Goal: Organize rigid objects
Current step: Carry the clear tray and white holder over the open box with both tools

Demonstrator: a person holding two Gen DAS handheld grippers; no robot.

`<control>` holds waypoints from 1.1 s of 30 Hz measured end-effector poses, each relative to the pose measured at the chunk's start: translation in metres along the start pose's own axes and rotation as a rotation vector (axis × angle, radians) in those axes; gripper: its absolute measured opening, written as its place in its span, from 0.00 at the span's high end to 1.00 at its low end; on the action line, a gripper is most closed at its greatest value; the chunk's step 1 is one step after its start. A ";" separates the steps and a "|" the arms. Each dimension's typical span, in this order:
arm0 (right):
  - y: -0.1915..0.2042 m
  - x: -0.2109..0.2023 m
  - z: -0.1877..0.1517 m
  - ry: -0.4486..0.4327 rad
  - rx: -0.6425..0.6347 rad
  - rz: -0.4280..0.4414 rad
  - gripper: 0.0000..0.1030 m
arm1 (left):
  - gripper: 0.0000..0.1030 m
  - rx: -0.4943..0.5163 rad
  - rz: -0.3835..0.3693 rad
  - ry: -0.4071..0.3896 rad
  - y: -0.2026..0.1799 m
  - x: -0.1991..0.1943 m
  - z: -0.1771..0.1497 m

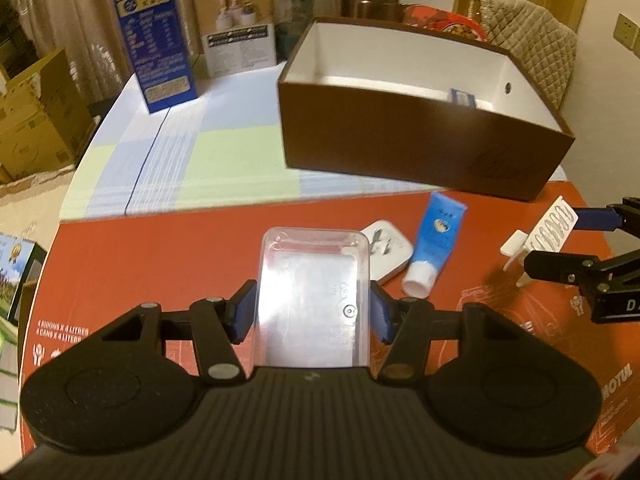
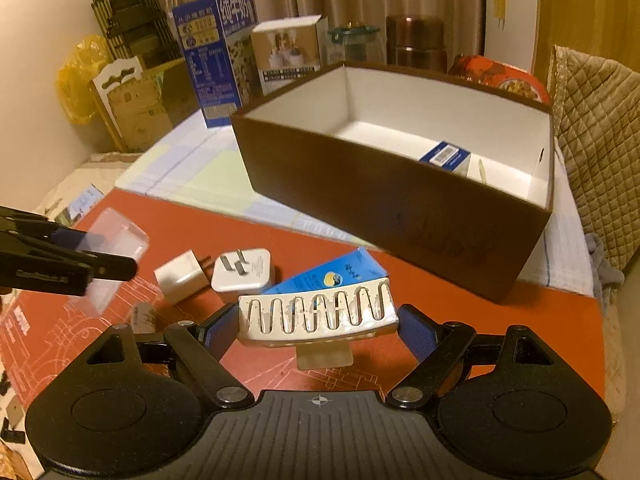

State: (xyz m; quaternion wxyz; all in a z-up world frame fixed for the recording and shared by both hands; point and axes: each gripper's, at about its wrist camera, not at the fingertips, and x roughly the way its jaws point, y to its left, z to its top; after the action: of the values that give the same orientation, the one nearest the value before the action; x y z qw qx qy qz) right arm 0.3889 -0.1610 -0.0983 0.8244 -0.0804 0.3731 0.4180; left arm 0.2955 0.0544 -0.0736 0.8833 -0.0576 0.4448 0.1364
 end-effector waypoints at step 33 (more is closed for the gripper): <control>-0.092 0.043 0.157 -0.158 0.246 -0.119 0.20 | 0.48 0.241 -0.187 -0.097 -0.035 0.099 0.220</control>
State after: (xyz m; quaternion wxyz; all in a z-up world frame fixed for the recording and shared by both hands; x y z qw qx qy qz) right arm 0.5594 -0.1232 -0.0328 0.8782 0.0324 0.3498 0.3247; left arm 0.5310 0.0891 -0.0222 0.9131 0.0144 0.4075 0.0019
